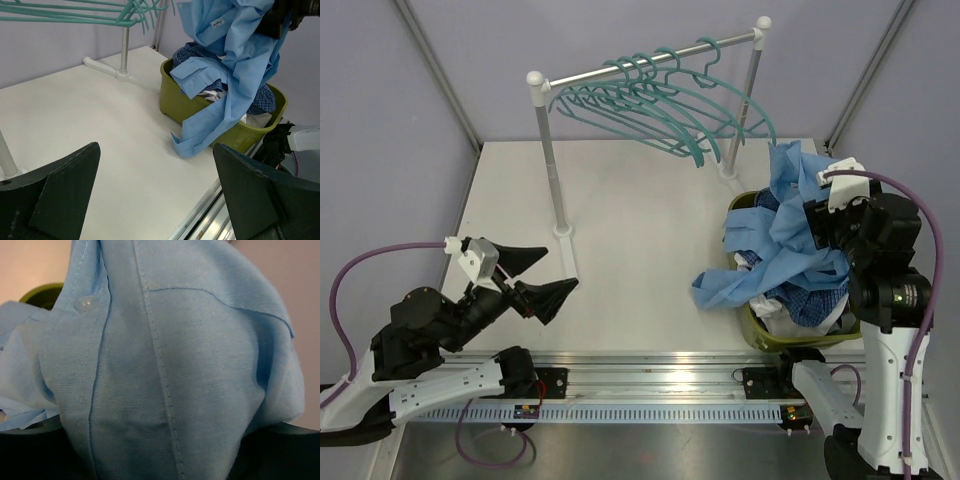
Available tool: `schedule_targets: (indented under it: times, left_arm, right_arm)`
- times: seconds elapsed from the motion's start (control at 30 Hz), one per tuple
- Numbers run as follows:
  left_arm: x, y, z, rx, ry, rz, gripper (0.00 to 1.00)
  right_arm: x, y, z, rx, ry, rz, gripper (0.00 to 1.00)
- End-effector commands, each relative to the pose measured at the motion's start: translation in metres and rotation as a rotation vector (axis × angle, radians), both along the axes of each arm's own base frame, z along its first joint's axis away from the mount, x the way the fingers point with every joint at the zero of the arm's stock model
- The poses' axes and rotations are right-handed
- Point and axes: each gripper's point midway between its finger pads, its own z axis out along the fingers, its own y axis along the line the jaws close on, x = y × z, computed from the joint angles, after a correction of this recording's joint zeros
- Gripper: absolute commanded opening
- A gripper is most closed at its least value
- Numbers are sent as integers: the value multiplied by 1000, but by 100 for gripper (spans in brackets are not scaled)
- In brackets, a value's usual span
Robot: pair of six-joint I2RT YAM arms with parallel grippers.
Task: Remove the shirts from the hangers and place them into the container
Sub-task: Place the shirt into the basket
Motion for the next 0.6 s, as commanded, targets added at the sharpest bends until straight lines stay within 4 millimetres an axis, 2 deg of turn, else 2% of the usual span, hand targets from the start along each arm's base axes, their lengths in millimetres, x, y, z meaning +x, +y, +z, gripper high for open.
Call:
schedule_targets:
  times: [0.0,0.03,0.07,0.1,0.13,0.2,0.27,0.37,0.4,0.43,0.57]
  left_arm:
    - [0,5,-1,-16,10,11,99]
    - [-1,5,-2,-19,13,9,99]
    - [-2,5,-4,-20,18,6,99]
    - [-2,5,-5,-23,20,6,99]
    - [-3,6,-6,-24,22,4,99]
    - [-3,5,-9,-22,29,4,99]
    - [-3,6,-10,-25,32,5,99]
    - [-2,6,-11,-25,30,7,99]
    - [-2,5,-13,-20,31,9,99]
    - [-1,5,-13,-19,30,9,99]
    - [-1,2,-15,-10,22,6,99]
  right_arm:
    - [12,3,-31,28,50,19,0]
    - [17,8,-50,49,107,46,0]
    - [17,22,-82,86,193,120,0]
    - [18,28,-101,106,248,154,0]
    - [17,34,-119,123,304,189,0]
    - [9,51,-168,195,465,279,0]
    - [0,59,-207,249,578,312,0]
    - [-9,57,-258,289,715,313,0]
    - [-12,57,-272,296,766,324,0]
    - [-15,54,-277,306,797,324,1]
    - [-25,54,-283,317,892,358,9]
